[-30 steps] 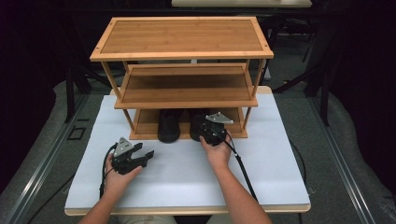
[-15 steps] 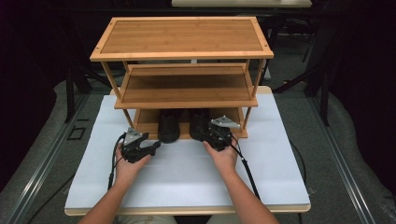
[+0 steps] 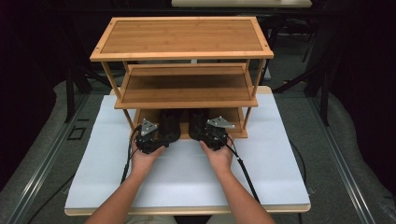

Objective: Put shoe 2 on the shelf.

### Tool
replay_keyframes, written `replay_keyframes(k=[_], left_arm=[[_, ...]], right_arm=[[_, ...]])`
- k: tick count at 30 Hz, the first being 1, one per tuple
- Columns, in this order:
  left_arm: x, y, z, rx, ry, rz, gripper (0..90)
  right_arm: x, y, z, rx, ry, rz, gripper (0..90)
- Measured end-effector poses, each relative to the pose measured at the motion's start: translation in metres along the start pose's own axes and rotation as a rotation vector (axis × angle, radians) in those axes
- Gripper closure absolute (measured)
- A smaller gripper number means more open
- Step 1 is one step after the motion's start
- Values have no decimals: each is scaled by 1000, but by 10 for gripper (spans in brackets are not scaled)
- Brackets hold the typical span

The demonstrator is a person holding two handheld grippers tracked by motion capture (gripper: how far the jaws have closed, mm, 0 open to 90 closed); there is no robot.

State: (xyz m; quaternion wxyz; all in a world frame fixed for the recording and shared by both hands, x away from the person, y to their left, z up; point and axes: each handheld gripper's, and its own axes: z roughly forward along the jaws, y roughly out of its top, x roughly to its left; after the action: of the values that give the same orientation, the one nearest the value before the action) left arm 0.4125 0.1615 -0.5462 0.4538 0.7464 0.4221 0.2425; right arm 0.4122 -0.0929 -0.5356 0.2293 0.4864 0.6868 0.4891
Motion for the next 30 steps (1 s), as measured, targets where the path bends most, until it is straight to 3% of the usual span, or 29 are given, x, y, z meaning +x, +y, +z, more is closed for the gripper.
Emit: replay_keyframes(k=[9,14,18,30], left_arm=[[-4,4,4,-25,-67,-28,317],[-7,5,6,-24,-66,-18,312],[-7,5,6,-23,-63,-18,313],[-5,4,5,-16,-70,-29,316]], right_arm=[[4,0,3,3,42,20,494],[6,0,4,8,58,4,495],[9,1,5,16,36,-27,497],[7,3,4,24,42,-2,501]])
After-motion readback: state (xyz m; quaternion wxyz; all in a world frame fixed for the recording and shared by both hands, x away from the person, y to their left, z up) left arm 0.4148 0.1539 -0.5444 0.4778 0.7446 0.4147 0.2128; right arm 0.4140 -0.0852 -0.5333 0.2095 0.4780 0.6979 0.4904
